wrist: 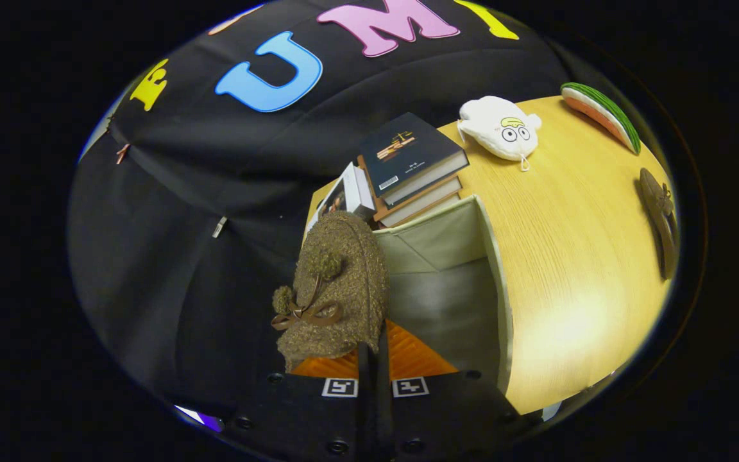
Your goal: Open the storage box then place both shoes into the box .Put the left shoe in first, then the right shoe, with the right side of both shoes facing outward in a uniform manner.
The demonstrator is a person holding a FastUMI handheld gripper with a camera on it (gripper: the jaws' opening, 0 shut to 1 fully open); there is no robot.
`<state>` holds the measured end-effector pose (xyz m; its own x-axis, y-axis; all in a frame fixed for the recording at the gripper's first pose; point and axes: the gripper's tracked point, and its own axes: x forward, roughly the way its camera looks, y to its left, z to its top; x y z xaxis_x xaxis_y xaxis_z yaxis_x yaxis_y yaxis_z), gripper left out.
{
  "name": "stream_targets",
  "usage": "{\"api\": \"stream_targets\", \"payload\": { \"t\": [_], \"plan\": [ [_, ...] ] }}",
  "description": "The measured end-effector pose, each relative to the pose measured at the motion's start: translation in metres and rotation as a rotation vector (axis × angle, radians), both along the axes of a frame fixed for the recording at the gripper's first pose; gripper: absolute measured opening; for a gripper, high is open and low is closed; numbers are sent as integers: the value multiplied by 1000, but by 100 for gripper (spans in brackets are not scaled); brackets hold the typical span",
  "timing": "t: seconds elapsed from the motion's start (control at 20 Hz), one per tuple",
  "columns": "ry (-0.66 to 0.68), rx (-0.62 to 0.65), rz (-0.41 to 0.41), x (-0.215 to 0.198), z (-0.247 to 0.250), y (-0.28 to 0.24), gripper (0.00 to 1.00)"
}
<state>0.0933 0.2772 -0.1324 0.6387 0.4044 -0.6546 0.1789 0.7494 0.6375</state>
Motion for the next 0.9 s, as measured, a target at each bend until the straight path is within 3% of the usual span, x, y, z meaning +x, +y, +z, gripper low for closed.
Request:
{"api": "stream_targets", "payload": {
  "t": [0.25, 0.35, 0.55, 0.75, 0.9],
  "plan": [
    [30, -60, -3, 6, -24, 7, 6],
    [31, -44, 33, 3, -22, 21, 15],
    [-6, -76, 160, -13, -20, 40, 99],
    [-126, -66, 211, -11, 19, 39, 98],
    [-222, -105, 209, -9, 53, 8, 98]
  ]
}}
